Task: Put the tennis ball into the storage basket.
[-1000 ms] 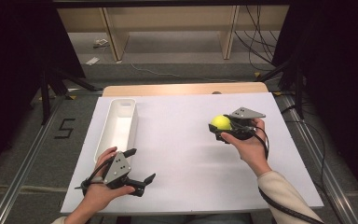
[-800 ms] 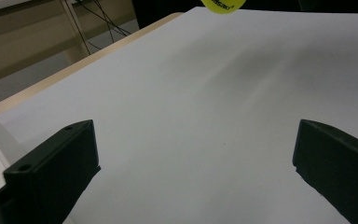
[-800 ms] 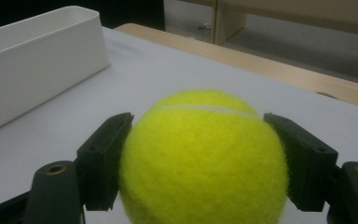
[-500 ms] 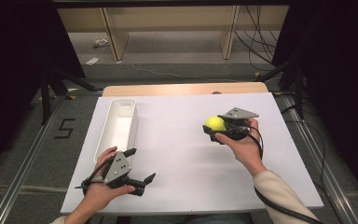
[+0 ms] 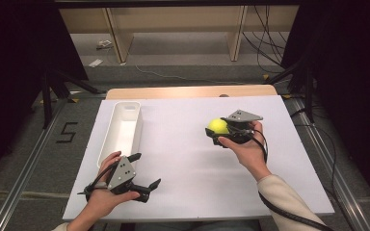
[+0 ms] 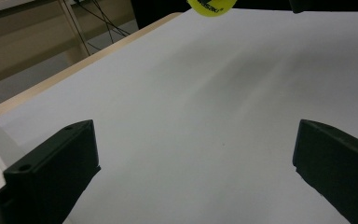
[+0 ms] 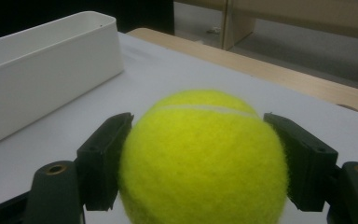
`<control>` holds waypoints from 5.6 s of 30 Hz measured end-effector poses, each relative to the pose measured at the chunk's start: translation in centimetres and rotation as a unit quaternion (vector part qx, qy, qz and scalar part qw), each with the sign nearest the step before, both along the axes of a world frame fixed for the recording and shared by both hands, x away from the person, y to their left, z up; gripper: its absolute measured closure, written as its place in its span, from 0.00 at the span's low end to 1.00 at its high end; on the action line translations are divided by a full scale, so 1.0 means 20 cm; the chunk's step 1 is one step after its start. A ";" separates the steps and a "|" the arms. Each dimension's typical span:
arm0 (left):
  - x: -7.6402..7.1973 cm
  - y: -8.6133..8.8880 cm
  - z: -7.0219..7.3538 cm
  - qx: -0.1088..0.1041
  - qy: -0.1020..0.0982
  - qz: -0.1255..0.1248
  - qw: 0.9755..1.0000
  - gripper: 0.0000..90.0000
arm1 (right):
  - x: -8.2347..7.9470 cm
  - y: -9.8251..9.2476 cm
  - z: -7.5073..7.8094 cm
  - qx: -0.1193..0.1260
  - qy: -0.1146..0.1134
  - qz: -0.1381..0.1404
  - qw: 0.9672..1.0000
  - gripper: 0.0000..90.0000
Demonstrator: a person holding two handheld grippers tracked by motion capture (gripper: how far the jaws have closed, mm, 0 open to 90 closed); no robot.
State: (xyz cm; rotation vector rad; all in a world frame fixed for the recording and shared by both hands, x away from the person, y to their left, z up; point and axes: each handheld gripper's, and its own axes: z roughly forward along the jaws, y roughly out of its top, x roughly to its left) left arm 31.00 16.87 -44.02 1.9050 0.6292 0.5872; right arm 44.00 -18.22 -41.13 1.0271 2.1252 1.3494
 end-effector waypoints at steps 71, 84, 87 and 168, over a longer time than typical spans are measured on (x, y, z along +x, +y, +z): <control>0.00 -0.01 -0.01 0.005 0.001 -0.008 1.000 0.00 | 0.02 0.19 -0.01 0.012 0.014 0.043 0.999 0.30; 0.00 -0.01 -0.01 0.003 0.003 -0.008 1.000 0.00 | 0.02 0.26 -0.01 0.011 0.015 0.055 0.998 0.30; 0.00 -0.01 -0.01 0.003 0.003 -0.008 1.000 0.00 | 0.02 0.28 -0.01 0.011 0.016 0.057 0.998 0.30; -0.01 -0.01 0.00 0.005 -0.002 -0.011 1.000 0.00 | 0.02 0.55 -0.04 -0.006 0.022 0.095 0.995 0.30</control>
